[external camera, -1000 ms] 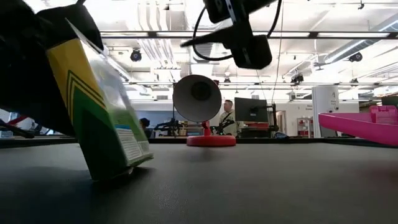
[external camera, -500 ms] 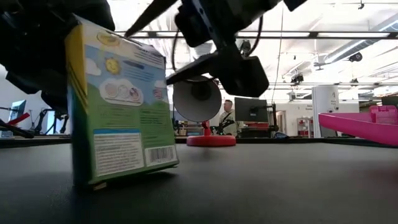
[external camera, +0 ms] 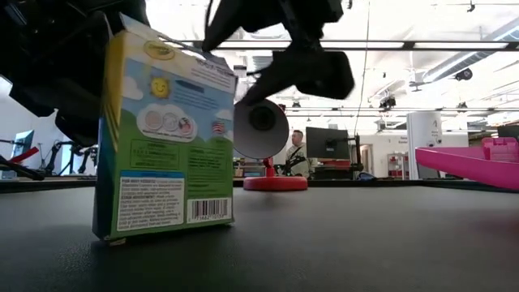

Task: Pack school essentials
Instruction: Put the yellow crayon box into the pink supply box

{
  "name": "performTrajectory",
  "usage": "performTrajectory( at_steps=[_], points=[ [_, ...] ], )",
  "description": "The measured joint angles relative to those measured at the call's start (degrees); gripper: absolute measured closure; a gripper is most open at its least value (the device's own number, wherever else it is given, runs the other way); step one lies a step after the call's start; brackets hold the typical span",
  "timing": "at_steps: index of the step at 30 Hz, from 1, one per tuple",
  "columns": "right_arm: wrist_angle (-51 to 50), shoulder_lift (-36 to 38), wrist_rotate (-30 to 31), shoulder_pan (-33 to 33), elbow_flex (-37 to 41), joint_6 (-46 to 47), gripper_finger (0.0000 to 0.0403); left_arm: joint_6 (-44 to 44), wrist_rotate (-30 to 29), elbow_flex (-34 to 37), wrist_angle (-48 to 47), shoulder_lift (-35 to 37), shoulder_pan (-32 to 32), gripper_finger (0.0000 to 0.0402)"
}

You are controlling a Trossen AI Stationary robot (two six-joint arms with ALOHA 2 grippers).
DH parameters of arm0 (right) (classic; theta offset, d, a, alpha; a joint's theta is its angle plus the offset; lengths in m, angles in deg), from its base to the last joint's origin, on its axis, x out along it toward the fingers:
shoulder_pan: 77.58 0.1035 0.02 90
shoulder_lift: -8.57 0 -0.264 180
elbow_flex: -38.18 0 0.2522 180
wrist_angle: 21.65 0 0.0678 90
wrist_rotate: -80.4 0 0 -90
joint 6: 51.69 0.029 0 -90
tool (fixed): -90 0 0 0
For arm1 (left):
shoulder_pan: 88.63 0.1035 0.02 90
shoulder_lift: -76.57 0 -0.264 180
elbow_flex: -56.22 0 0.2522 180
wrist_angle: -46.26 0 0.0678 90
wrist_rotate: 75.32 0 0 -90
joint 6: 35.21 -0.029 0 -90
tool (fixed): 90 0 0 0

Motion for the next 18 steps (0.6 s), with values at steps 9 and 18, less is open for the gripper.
performTrajectory(
  at_steps=[9,18],
  points=[
    [-1.4,0.2,0.0,0.1,-3.6,-16.1,0.017,0.0,0.0,0.0,-0.2,0.0,0.0,0.0247],
    [-5.8,0.3,0.1,2.4,-4.7,-53.8,0.017,-0.4,0.0,0.1,-0.2,0.0,0.0,0.0246]
  ],
)
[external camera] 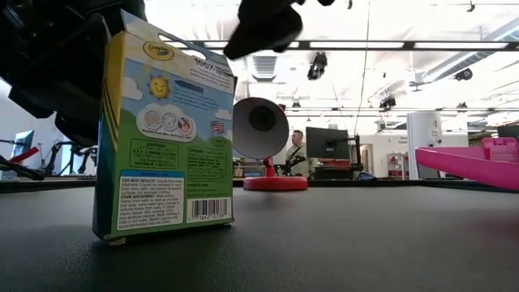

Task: Pack school essentials
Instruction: Put the yellow crayon box into the pink supply box

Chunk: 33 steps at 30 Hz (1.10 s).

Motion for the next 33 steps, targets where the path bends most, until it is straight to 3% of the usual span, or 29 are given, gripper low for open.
performTrajectory(
  at_steps=[7,22,33],
  points=[
    [0.5,0.0,4.5,0.2,-0.2,-7.6,0.017,0.0,0.0,0.0,0.0,0.0,0.0,0.0246],
    [6.1,-5.7,2.2,-0.1,-0.2,-11.3,0.017,0.1,0.0,0.1,0.1,0.0,0.0,0.0246],
    [7.4,-6.0,1.3,-0.1,-0.2,-11.7,0.0176,0.4,0.1,0.1,0.1,0.0,0.0,0.0246]
  ],
)
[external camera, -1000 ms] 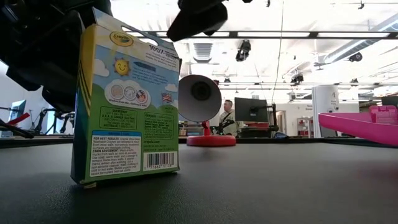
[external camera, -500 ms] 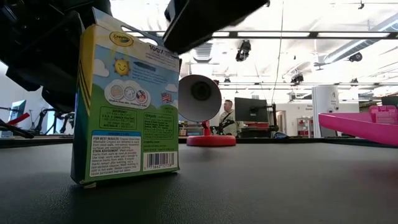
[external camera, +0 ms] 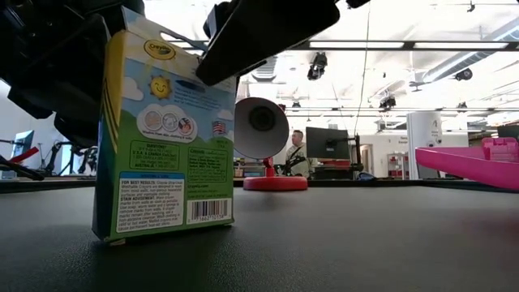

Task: Pack school essentials
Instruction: Put the yellow crayon box into the pink supply box

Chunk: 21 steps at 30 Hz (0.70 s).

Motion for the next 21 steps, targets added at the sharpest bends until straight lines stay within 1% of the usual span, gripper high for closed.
performTrajectory(
  at_steps=[4,15,21],
  points=[
    [-0.1,-0.5,0.0,0.0,0.0,0.0,0.0199,0.0,0.0,0.0,0.0,0.0,0.0,0.0246],
    [-0.1,-2.3,0.0,0.0,0.0,1.5,0.0291,0.1,0.0,0.0,0.1,0.2,0.0,0.0246],
    [-4.2,-0.2,-0.4,0.0,0.0,5.7,0.0317,0.1,0.2,0.0,0.2,0.8,0.0,0.0246]
  ],
)
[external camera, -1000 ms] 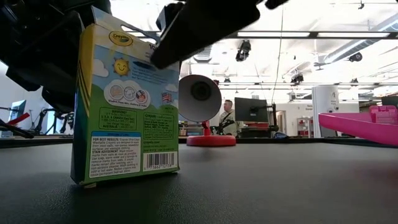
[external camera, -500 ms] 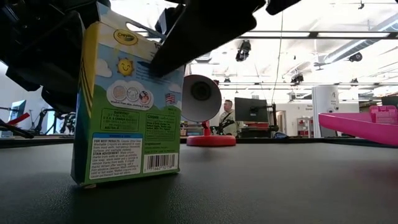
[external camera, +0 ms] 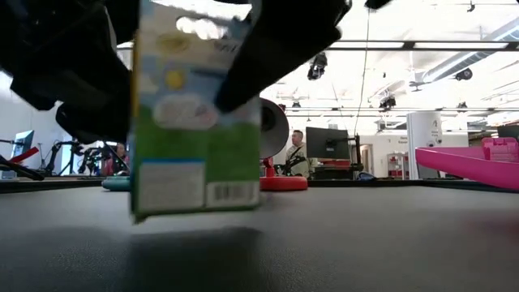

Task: Pack school essentials
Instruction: Put the yellow crayon box into the pink supply box

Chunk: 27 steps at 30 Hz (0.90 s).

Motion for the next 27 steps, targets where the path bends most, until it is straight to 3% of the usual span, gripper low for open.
performTrajectory(
  at_steps=[6,14,23,27],
  points=[
    [-7.9,4.8,0.1,0.0,0.0,8.1,0.0323,0.0,0.3,0.0,0.1,2.1,0.0,0.0246],
    [-21.9,13.6,0.2,2.0,0.0,28.1,0.0323,-0.2,0.4,0.0,0.0,4.3,0.3,0.0246],
    [-33.6,17.5,0.6,12.6,0.8,54.1,0.0315,-0.1,0.4,-0.2,0.1,4.3,0.8,0.0246],
    [-38.3,17.5,-0.1,18.3,0.8,59.8,0.032,-0.1,0.2,-0.6,0.2,4.3,1.7,0.0246]
  ],
)
